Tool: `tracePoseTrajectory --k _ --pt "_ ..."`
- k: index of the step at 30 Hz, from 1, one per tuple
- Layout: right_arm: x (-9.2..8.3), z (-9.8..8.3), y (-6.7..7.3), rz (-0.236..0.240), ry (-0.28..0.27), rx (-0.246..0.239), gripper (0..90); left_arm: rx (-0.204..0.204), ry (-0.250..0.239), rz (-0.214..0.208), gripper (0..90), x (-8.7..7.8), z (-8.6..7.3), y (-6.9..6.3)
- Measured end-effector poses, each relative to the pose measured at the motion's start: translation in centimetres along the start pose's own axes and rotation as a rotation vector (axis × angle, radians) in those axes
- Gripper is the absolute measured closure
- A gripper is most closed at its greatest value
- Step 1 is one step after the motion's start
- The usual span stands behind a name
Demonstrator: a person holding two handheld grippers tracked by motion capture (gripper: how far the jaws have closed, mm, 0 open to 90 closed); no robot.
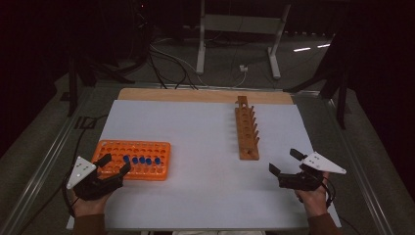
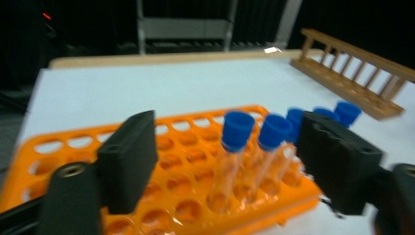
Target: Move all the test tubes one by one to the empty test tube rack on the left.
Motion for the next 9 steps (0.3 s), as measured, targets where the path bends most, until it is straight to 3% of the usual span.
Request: tracePoseTrajectory --k 4,9 --pt "-0.61 -0.51 -0.68 -0.001 -0.016 0.045 0.8 -0.005 -0.044 0.016 3.2 -0.25 0.68 0.02" --pt "-0.57 -0.89 -0.97 -0.013 -0.019 0.049 0.7 0.003 -0.073 0.009 0.8 -0.63 1.19 -0.19"
Point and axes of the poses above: each handheld gripper's, and its own axes: x roughly forward along the jaws, z roughly out of its top, y roughly to its left, the point moved 10 cm from there along x, roughly forward along the jaws, and after that the axes turned 8 degrees about -z, right-handed, at the moved point
